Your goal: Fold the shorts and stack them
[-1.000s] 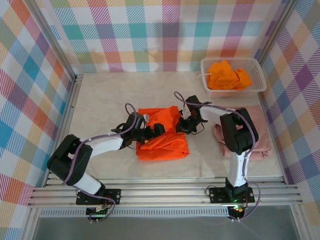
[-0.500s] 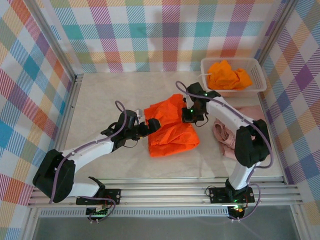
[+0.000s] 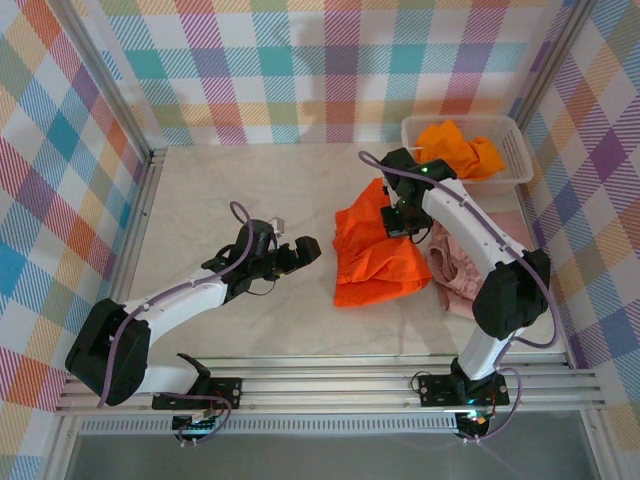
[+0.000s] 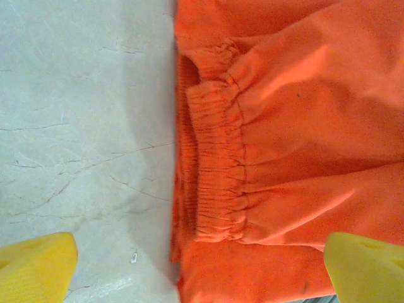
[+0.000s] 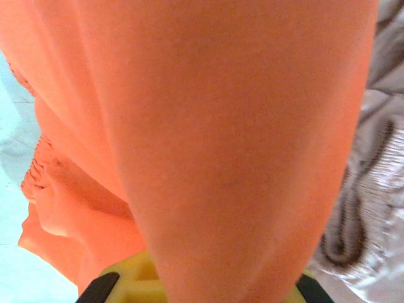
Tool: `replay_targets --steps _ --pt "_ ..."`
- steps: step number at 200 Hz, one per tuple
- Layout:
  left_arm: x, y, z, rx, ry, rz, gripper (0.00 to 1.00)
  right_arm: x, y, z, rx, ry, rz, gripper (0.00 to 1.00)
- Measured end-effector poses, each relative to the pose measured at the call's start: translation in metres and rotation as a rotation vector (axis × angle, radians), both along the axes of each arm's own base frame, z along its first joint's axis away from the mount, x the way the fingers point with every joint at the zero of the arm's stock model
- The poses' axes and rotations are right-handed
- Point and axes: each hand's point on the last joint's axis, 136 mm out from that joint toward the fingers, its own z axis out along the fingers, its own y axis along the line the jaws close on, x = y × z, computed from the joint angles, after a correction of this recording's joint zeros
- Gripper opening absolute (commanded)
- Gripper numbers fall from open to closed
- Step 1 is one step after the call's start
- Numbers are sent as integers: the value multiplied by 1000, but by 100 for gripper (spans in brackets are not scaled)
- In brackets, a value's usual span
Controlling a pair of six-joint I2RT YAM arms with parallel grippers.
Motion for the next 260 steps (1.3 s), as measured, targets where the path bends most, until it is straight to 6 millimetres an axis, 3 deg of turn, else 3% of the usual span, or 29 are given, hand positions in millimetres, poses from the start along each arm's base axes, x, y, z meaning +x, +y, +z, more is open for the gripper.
replay_targets --steps 74,168,223,244,260 --pt "1 -1 1 -4 -5 0 100 -3 -64 34 -175 2 -91 0" --pt "2 -1 3 -8 -6 2 100 -9 -118 69 -248 5 -179 0" --pt "8 -5 5 -9 -6 2 100 -13 -174 57 -297 57 -302 0" --pt "9 -6 2 -4 2 1 100 -14 -196 45 -338 80 -337 14" --pt "11 -8 2 -3 3 0 100 -14 -214 32 -397 95 -349 18"
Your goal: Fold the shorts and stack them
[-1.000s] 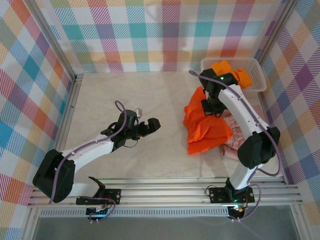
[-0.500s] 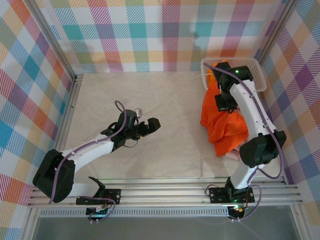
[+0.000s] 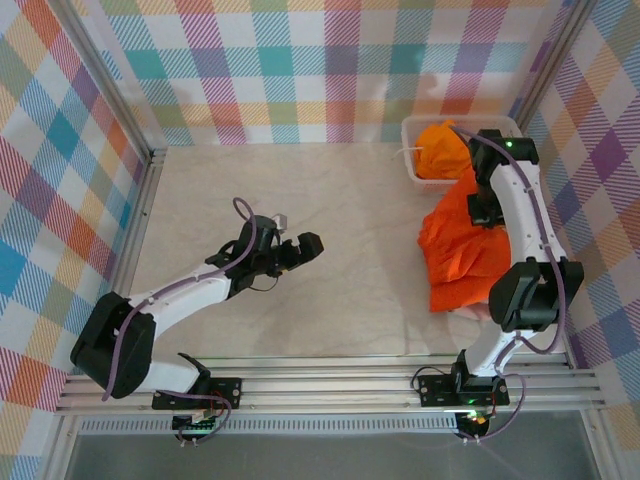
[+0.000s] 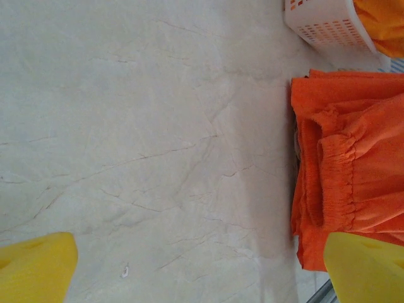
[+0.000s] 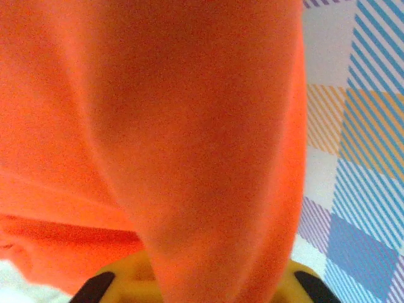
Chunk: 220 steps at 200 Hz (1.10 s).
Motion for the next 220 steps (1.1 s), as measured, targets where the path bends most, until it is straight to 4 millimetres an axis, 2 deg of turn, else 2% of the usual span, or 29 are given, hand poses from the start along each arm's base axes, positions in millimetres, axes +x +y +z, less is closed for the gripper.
replay_targets --steps 12,27,33,40,59,75,94,124,144,163,184,202,220 --pt "1 -1 2 -2 -2 -2 100 -1 -13 -10 -30 23 -19 28" --pt "3 -3 6 -3 -12 -6 100 0 -29 -17 -60 33 -60 84" --pt "4 -3 8 -1 -17 -8 100 1 -36 -19 -69 29 -80 94" --pt "5 -3 10 2 -19 -10 100 2 -44 -20 -79 25 -105 99" --pt "7 -4 15 4 -31 -12 100 3 -57 -15 -92 -8 -157 100" --pt "7 -4 15 7 -33 -12 100 13 -52 -8 -46 -81 -172 99" --pt "7 -2 14 13 -30 -6 100 27 -26 -1 114 -215 -160 99" --pt "8 -2 14 14 -32 -3 100 43 32 20 444 -407 -104 100" --pt "9 -1 14 18 -34 1 100 63 60 30 549 -469 -57 99" --pt "9 -1 14 21 -38 -1 100 94 83 37 564 -500 -6 99" --pt "9 -1 14 22 -39 -3 100 144 96 43 551 -549 14 100" --pt "9 0 16 24 -49 3 100 189 87 40 493 -591 -14 99" --pt "9 3 22 24 -64 9 100 229 70 28 419 -621 -46 100"
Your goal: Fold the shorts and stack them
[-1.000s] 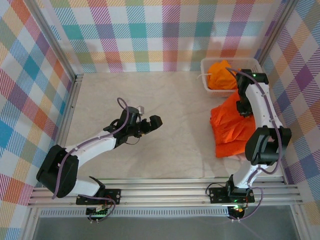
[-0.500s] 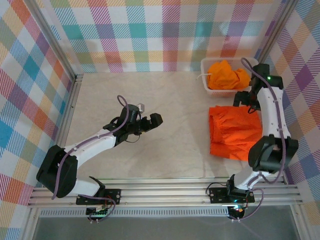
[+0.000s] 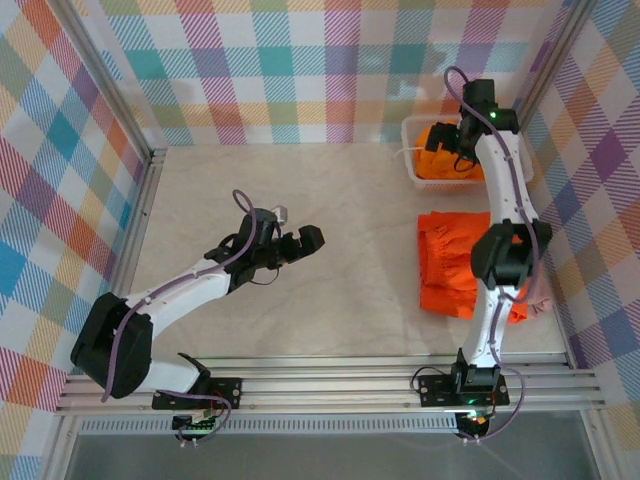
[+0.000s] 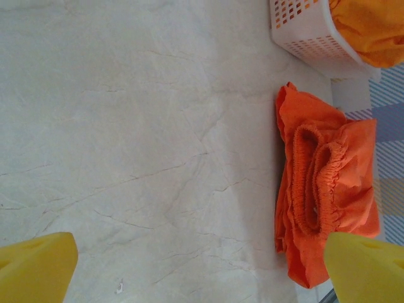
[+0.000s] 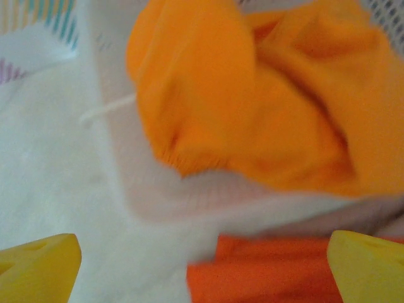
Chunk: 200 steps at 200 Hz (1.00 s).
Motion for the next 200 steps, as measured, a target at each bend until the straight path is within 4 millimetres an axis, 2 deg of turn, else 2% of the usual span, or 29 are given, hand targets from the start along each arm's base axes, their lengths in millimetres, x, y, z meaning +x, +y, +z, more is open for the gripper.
replay_targets --steps 12,28,54,69,76,88,117,129,145,156,183,200 --pt "0 2 3 -1 -9 5 100 21 -9 -11 -30 -4 -28 99" --pt "0 3 7 -2 -21 7 100 39 -19 -30 -59 1 -52 100" --pt "0 3 7 8 -31 -3 100 46 -29 -66 -79 59 -73 99" --pt "0 3 8 15 -40 -11 100 51 -33 -79 -78 69 -78 97" --pt "-1 3 9 18 -47 -15 100 54 -33 -84 -76 69 -76 92" --pt "-1 4 13 22 -66 -23 100 59 -32 -92 -73 65 -67 74" --pt "-3 5 22 27 -99 -36 100 70 -28 -106 -40 53 -34 40" --pt "-3 6 22 29 -102 -37 100 73 -24 -108 -16 45 -23 21" --pt "-3 6 22 35 -104 -34 100 76 -19 -107 13 35 -10 6" --pt "-3 7 21 38 -103 -33 100 78 -16 -105 38 21 -13 0" --pt "-3 9 19 50 -99 -28 100 74 -7 -97 94 0 3 0" --pt "-3 9 19 50 -100 -28 100 65 2 -76 135 -38 14 0"
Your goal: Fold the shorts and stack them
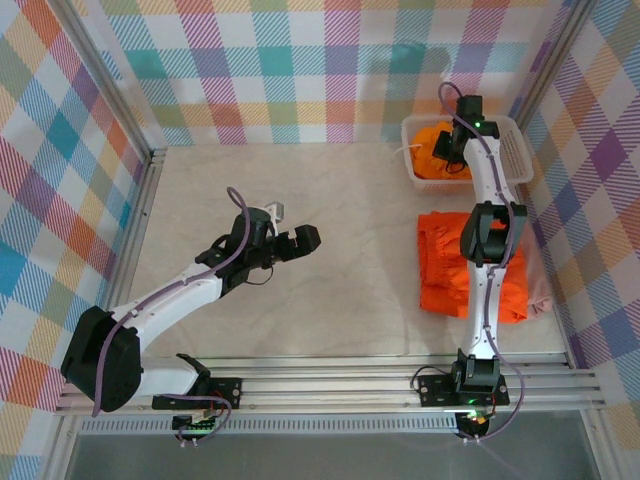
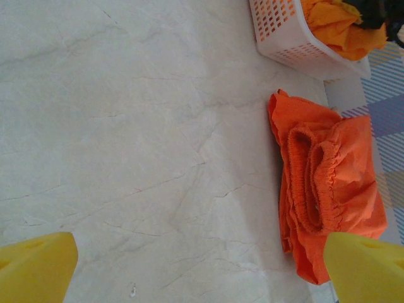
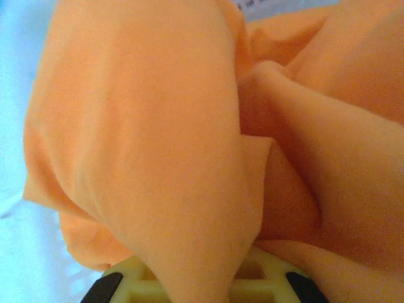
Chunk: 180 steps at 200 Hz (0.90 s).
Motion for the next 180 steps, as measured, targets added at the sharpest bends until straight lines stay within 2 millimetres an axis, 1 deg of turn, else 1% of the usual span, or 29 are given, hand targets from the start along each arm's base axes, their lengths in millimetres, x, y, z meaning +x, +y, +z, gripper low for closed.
replay_targets --steps 4,11,19,21,26,29,44,45,51,54,56,59,73,88,100,108,118,127,137,146,149,155,158,164,171,180 --pt "0 0 0 0 0 0 100 -2 2 6 9 -10 2 0" --pt "0 0 0 0 0 1 100 -7 7 21 22 -41 8 0" --pt "0 0 0 0 0 1 100 -13 14 45 37 -95 17 0" --pt "0 0 0 0 0 1 100 -14 15 49 41 -103 19 0" --pt "0 0 0 0 0 1 100 -18 21 68 51 -145 28 0" --pt "0 0 0 1 0 2 100 -20 24 75 55 -164 34 0" --pt "1 1 1 2 -4 6 100 -33 45 130 79 -291 76 0" --pt "1 1 1 2 -3 6 100 -35 49 136 83 -306 83 0" --pt "0 1 1 1 -6 7 100 -40 59 157 94 -357 107 0" --pt "0 1 2 0 -8 7 100 -44 67 173 104 -391 124 0" --pt "0 2 3 0 -8 8 100 -45 70 178 107 -404 131 0" --pt "0 2 3 0 -10 9 100 -49 78 192 117 -438 151 0" --pt "-1 4 8 -5 -25 15 100 -67 112 240 158 -553 239 0" --pt "-2 7 16 -8 -44 27 100 -89 149 279 209 -640 346 0" --pt "-3 11 24 -12 -67 39 100 -106 179 302 260 -685 442 0" --pt "-4 15 30 -14 -85 50 100 -117 199 311 297 -700 509 0" --pt "-6 20 38 -15 -108 67 100 -130 223 317 348 -702 595 0" --pt "-8 26 46 -18 -134 85 100 -144 243 318 402 -687 679 10" --pt "-11 32 56 -24 -163 106 100 -156 261 315 452 -661 760 14" --pt "-14 38 64 -27 -188 128 100 -163 272 307 476 -633 809 21" --pt "-15 41 67 -28 -195 135 100 -165 275 302 481 -621 826 26" --pt "-17 45 74 -33 -215 151 100 -166 279 293 485 -598 841 42" --pt "-18 47 76 -34 -222 157 100 -167 281 286 477 -591 853 47" --pt "-20 52 80 -38 -237 172 100 -166 282 272 470 -562 855 50" --pt "-23 57 84 -39 -251 187 100 -162 282 250 453 -523 847 53" --pt "-27 63 88 -41 -265 203 100 -155 278 218 415 -467 822 60"
